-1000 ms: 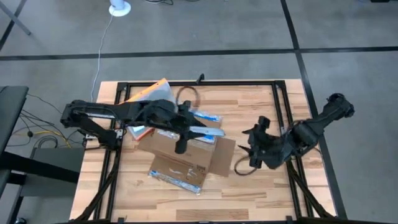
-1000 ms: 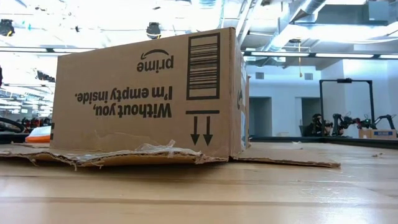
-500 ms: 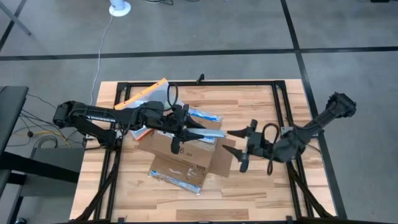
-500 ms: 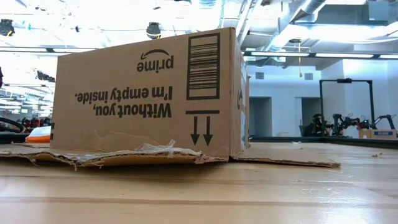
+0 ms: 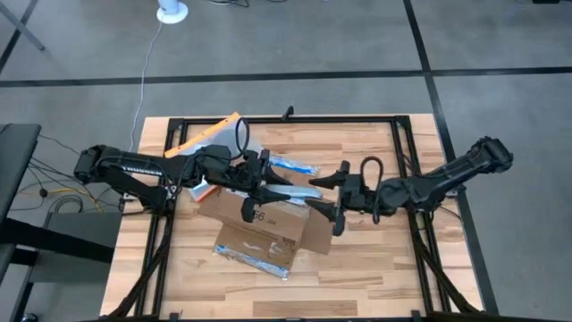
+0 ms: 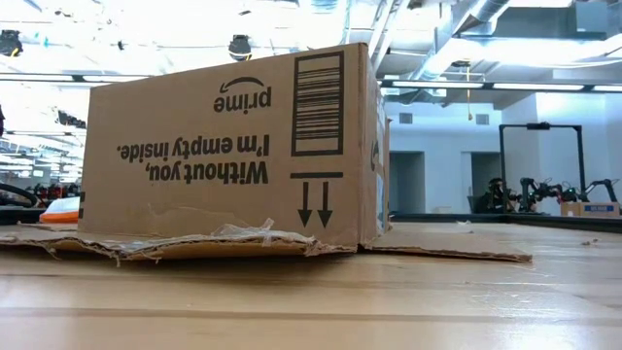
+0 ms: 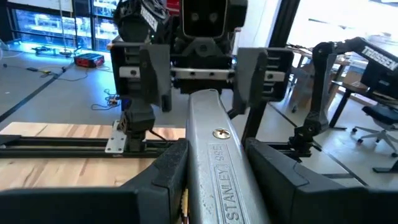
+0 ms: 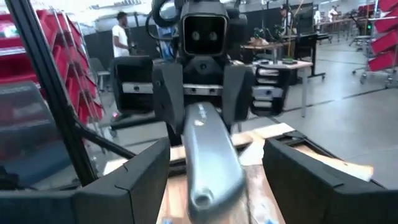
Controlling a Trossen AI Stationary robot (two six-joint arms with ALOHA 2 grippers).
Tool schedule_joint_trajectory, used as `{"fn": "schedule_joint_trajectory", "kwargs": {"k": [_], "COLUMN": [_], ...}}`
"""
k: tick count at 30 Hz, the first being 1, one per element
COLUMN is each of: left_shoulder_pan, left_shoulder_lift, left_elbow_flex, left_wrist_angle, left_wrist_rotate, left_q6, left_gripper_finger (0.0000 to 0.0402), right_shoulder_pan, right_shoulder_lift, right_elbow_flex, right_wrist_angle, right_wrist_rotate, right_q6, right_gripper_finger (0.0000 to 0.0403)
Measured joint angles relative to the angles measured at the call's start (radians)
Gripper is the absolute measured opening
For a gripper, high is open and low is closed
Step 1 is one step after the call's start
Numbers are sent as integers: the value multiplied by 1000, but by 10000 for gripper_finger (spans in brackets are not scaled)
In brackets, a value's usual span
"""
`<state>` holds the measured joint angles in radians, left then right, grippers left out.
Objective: Unpack boxes
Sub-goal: Break down the box using the silver cutter until it is completely flat
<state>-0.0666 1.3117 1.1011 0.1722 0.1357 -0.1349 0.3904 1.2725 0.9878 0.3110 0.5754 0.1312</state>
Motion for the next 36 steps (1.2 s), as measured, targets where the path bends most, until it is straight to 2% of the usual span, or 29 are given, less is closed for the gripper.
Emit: {"fn": "schedule_joint_trajectory", "kwargs": {"k": [8, 20, 27, 34, 36], "left_shoulder_pan": [0, 0, 1, 1, 2], "left_shoulder_lift": [0, 0, 0, 0, -1], "left_elbow_flex": [0, 0, 0, 1, 2], "left_wrist_angle": [-5, -3, -3, -2, -1], "left_wrist_rotate": [1, 22, 21, 19, 18], "left_q6": [3, 3, 3, 4, 3], "left_gripper_finger": [119, 119, 119, 119, 119], "right_shoulder_pan": [-41, -80, -86, -96, -98], "right_shoulder_lift": [70, 78, 81, 96, 96], "right_elbow_flex": [0, 0, 0, -1, -1], "right_wrist_angle": [105, 114, 114, 124, 137], "right_wrist_rotate": [-60, -159, -171, -184, -184], "right_q6": [-9, -8, -8, -1, -1], "right_gripper_finger": [237, 228, 190, 110, 103]}}
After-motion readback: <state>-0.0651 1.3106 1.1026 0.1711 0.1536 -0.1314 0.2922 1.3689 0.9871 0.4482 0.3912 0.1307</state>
